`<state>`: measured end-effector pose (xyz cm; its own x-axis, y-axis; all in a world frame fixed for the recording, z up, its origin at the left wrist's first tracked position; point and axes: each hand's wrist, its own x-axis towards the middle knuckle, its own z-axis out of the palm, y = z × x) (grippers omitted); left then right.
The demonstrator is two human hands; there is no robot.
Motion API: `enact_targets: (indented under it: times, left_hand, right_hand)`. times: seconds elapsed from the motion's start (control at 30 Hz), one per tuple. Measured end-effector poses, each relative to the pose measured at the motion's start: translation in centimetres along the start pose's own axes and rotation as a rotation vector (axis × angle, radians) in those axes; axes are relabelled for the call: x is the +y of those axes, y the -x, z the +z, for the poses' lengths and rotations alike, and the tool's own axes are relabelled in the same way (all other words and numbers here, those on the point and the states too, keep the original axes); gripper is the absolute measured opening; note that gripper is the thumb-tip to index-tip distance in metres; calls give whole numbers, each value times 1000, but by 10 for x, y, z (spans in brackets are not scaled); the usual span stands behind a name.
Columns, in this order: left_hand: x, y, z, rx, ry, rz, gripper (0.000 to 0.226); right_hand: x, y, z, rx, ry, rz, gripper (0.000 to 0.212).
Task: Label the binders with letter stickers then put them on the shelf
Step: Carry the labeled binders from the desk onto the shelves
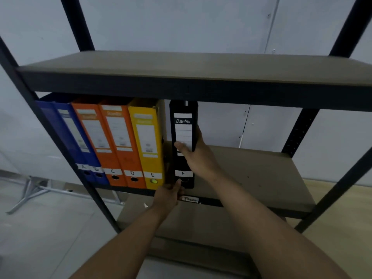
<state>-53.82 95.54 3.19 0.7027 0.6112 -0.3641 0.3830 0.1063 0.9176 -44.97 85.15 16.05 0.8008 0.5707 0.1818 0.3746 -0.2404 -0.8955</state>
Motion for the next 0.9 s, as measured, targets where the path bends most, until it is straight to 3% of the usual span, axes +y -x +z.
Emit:
enact_targets:
  times: [0.43,0.9]
  left_hand:
    - [-22,-20,-42,-166,22,-39,26]
    - [-36,-27,-56,-271,66,-50,29]
  right_hand:
    - [-18,5,39,107,-18,94,75]
    - [-26,20,50,173,-4,154,69]
